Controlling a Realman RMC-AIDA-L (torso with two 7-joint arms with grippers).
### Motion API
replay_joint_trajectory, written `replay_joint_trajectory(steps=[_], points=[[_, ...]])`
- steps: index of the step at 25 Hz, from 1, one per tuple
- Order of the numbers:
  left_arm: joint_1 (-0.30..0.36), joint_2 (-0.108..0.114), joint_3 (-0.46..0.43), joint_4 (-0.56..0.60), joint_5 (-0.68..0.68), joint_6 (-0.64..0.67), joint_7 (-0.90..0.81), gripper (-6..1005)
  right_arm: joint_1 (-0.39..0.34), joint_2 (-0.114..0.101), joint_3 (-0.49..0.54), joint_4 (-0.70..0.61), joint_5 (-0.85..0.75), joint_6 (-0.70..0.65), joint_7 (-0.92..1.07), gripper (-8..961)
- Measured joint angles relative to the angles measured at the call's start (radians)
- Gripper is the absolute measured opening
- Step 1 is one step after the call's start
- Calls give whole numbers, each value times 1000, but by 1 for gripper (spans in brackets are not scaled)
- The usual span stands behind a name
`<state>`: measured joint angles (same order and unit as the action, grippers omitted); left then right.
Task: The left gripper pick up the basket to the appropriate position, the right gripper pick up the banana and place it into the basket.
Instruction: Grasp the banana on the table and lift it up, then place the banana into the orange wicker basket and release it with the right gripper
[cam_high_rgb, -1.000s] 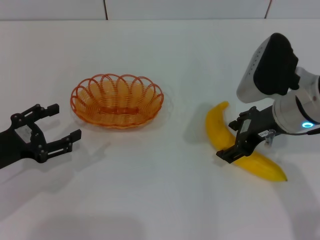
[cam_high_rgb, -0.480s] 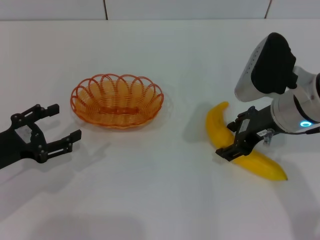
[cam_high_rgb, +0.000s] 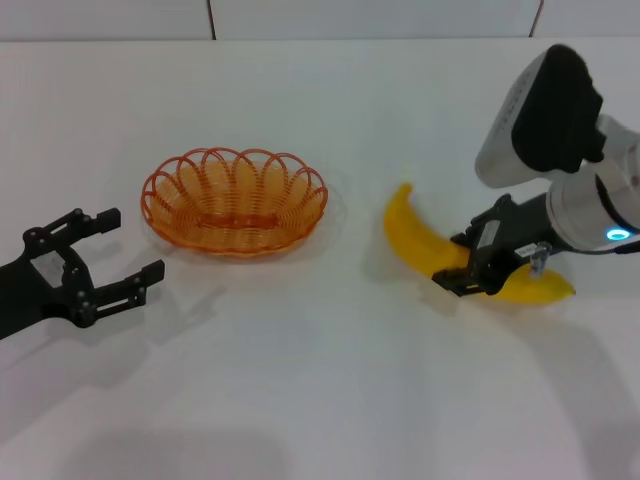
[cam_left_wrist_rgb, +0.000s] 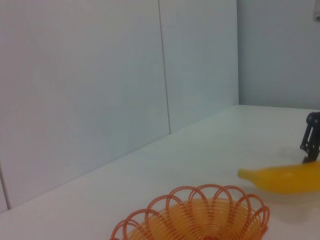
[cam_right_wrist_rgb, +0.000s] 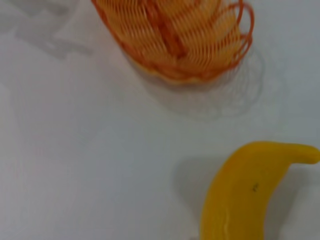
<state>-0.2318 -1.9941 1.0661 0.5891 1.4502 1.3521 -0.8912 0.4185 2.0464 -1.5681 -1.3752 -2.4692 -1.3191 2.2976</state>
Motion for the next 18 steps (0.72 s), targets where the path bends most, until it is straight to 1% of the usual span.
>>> replay_joint_trajectory(steps=[4, 7, 12, 18], points=[[2, 0, 0, 0, -1, 1, 2, 860, -43, 0, 0, -113, 18, 3, -17, 500], [4, -3, 0, 0, -2, 1, 22, 860, -46, 0, 0, -162, 73, 8, -62, 489], [4, -10, -7, -1, -2, 1, 39, 860, 28, 0, -23, -161, 103, 8, -91, 488], [-1, -11, -8, -5, -2, 1, 39, 860, 158, 0, -89, -104, 152, 37, -132, 492]])
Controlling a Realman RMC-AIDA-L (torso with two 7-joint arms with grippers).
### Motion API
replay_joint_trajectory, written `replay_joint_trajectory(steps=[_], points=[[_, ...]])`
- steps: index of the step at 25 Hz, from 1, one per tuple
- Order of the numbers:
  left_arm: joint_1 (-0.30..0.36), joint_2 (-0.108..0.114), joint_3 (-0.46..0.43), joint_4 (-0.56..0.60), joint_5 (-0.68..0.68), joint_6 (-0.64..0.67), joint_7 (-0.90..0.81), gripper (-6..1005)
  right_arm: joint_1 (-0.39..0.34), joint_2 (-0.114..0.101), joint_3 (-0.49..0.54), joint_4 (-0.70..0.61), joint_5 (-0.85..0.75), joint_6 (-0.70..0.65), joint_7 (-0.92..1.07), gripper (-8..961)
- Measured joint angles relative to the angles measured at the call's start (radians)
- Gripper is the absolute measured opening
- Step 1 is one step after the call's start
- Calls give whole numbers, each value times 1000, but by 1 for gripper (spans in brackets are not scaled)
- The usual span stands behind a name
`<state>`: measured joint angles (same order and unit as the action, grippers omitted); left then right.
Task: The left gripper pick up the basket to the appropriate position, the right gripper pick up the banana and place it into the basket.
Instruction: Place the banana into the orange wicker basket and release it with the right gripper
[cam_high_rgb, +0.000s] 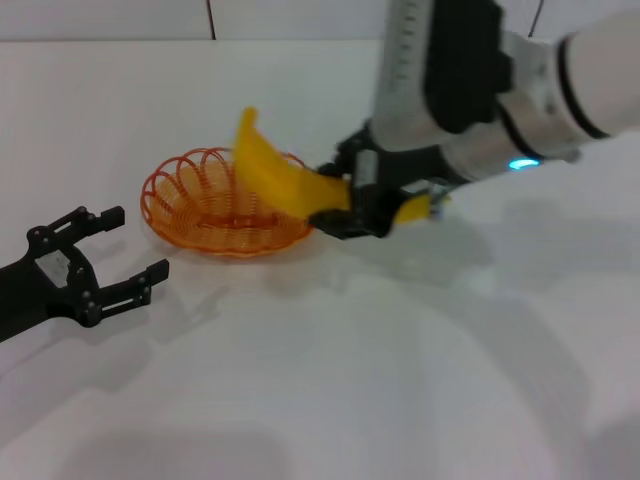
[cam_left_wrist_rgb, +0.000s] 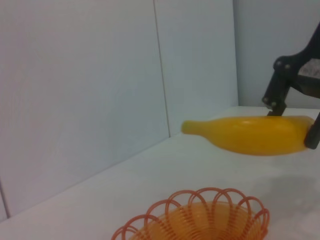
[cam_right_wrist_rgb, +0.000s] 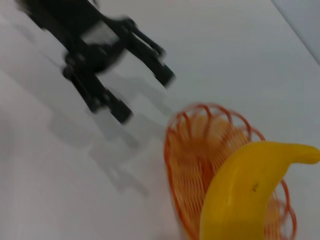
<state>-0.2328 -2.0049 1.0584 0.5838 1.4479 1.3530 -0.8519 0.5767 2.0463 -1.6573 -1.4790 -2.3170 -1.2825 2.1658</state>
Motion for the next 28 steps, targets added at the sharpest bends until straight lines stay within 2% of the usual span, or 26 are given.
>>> replay_joint_trajectory(steps=[5, 11, 22, 28], points=[[-4, -1, 0, -1, 0, 0, 0, 860, 111, 0, -55, 82, 8, 51, -1, 507], [-11, -1, 0, -2, 1, 0, 1, 860, 209, 1, -119, 187, 23, 131, -1, 525], [-14, -2, 2, -3, 2, 0, -3, 860, 298, 5, -226, 363, 55, 310, -9, 558], [2, -10, 0, -14, 3, -3, -1, 860, 308, 7, -262, 407, 61, 363, -10, 575]])
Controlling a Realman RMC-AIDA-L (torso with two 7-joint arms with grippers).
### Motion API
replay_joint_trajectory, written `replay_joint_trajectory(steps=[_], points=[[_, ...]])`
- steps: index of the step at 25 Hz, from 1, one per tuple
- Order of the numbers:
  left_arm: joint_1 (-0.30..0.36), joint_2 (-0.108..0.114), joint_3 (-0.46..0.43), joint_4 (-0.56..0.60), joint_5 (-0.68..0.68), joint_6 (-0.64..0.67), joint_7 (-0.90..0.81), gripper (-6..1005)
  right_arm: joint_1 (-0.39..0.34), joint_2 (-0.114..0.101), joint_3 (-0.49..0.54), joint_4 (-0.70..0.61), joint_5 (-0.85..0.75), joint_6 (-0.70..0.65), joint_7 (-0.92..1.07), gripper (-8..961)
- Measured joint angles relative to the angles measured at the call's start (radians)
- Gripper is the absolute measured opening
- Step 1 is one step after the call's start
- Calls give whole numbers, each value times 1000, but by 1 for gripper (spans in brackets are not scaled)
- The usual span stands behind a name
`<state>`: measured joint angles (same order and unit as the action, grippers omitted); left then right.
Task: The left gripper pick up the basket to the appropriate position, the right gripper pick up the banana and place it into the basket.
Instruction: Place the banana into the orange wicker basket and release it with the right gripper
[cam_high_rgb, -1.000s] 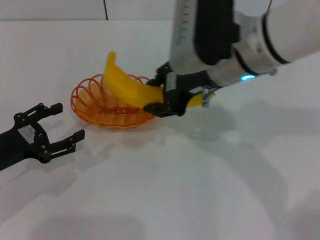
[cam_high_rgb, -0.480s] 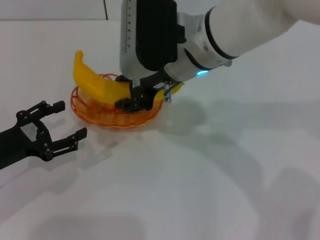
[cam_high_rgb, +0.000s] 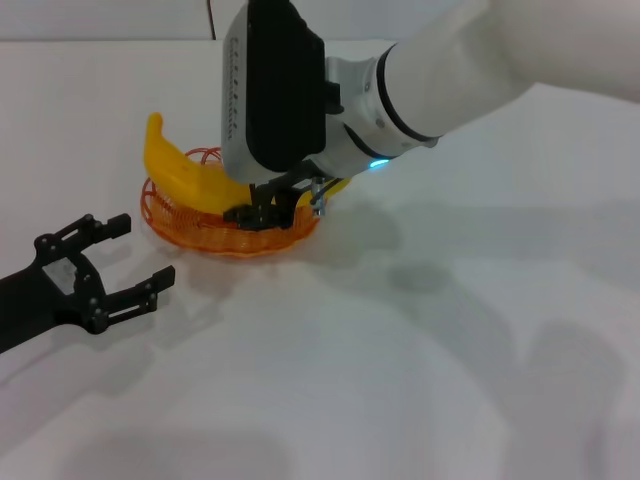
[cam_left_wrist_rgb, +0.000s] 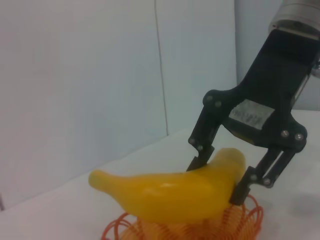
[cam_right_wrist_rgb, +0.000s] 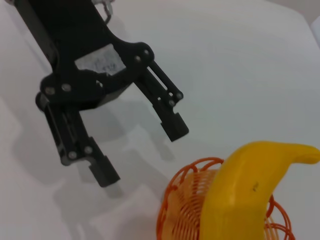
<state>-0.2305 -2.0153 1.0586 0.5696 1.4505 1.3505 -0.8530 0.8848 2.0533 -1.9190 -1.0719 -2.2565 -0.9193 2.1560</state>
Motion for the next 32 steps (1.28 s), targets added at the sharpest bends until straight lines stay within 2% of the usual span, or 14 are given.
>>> replay_joint_trajectory(steps=[25, 28, 31, 32], points=[[0, 3, -2, -13, -3, 3, 2, 860, 9, -3, -15, 27, 47, 30, 0, 650], [3, 3, -2, -13, -2, 3, 2, 860, -35, -6, -10, -36, 48, 28, 0, 735], [4, 3, -2, -13, -3, 3, 2, 860, -139, -12, 20, -175, 50, 2, -34, 820], [4, 3, -2, -13, -3, 3, 2, 860, -177, -12, 37, -222, 52, -19, -54, 818]])
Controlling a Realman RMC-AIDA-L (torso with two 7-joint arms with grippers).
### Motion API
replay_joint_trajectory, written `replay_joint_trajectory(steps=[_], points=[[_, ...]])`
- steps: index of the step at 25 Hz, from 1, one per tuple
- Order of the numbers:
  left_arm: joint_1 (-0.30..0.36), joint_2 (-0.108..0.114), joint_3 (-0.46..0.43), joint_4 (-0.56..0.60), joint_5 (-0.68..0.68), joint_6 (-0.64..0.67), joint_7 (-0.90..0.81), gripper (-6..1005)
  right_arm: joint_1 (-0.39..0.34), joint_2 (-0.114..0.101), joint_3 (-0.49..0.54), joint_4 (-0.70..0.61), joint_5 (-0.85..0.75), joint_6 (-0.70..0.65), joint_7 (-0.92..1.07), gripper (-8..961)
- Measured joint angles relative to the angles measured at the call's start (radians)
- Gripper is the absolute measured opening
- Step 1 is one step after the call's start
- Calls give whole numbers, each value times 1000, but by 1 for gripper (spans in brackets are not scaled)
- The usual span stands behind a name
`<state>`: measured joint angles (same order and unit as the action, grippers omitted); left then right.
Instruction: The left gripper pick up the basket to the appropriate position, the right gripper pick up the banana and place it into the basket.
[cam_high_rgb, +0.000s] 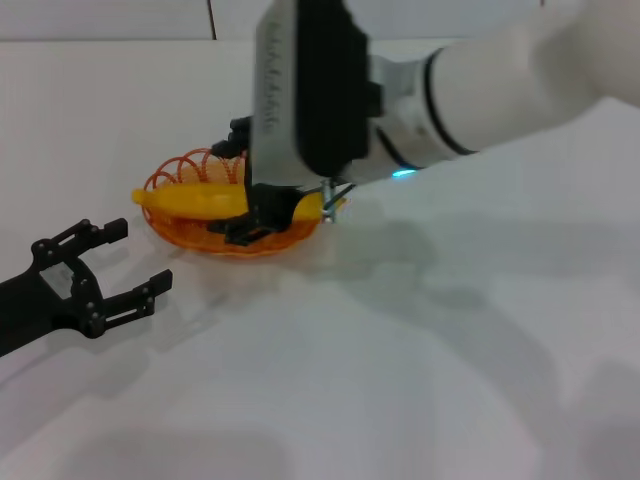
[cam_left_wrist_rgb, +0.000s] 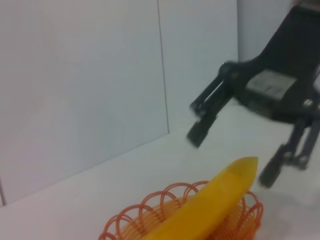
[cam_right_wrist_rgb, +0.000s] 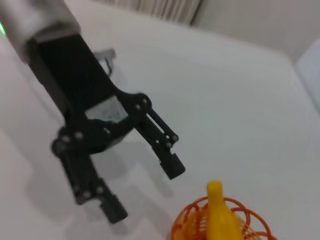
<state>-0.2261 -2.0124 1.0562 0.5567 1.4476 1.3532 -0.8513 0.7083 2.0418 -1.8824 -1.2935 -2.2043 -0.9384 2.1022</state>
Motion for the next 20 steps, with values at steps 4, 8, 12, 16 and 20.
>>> replay_joint_trajectory(steps=[4, 8, 12, 16, 20], points=[[1, 0, -2, 0, -1, 0, 0, 860, -98, 1, 65, -115, 66, -83, -83, 809], [3, -2, -19, 0, -1, 0, 11, 860, -144, 0, 162, -133, 197, -193, -192, 809], [5, -6, -24, -1, -1, 0, 25, 860, -187, -1, 253, -103, 296, -267, -289, 809], [4, -8, -25, -1, -1, 0, 26, 860, -230, -1, 317, -42, 385, -289, -394, 810], [3, -13, -25, -2, -2, 0, 26, 860, -250, -2, 394, 63, 488, -325, -509, 810]])
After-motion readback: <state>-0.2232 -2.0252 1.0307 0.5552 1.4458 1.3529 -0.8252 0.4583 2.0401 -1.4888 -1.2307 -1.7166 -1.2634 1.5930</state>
